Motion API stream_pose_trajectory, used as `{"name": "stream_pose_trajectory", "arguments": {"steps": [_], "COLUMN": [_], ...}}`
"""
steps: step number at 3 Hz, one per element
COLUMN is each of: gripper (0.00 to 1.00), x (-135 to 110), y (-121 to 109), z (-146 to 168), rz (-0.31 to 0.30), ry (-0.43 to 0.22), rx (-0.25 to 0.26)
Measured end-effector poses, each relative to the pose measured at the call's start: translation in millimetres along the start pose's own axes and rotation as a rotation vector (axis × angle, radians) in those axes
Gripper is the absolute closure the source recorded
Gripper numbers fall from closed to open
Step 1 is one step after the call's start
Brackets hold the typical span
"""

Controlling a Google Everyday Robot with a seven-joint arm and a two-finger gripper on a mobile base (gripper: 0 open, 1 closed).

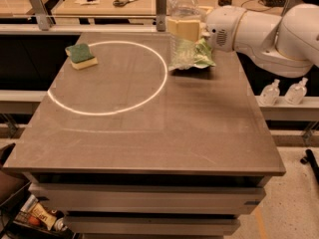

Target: Move water bottle near sponge

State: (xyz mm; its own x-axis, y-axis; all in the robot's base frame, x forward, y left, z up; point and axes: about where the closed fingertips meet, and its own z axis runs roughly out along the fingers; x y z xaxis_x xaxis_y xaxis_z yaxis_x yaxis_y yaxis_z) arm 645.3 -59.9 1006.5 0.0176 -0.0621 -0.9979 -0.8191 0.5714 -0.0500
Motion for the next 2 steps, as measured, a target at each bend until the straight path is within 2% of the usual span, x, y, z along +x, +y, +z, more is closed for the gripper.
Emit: {"name": "stream_pose_trajectory", "arguments": {"steps": [1, 2], "gripper": [1.0, 1.0], "x": [-19, -24], "y": [-11, -17], "z": [37, 80], "rz": [0.013, 0.009], "ry": [0.002, 0.012], "rx": [0.013, 0.028]}}
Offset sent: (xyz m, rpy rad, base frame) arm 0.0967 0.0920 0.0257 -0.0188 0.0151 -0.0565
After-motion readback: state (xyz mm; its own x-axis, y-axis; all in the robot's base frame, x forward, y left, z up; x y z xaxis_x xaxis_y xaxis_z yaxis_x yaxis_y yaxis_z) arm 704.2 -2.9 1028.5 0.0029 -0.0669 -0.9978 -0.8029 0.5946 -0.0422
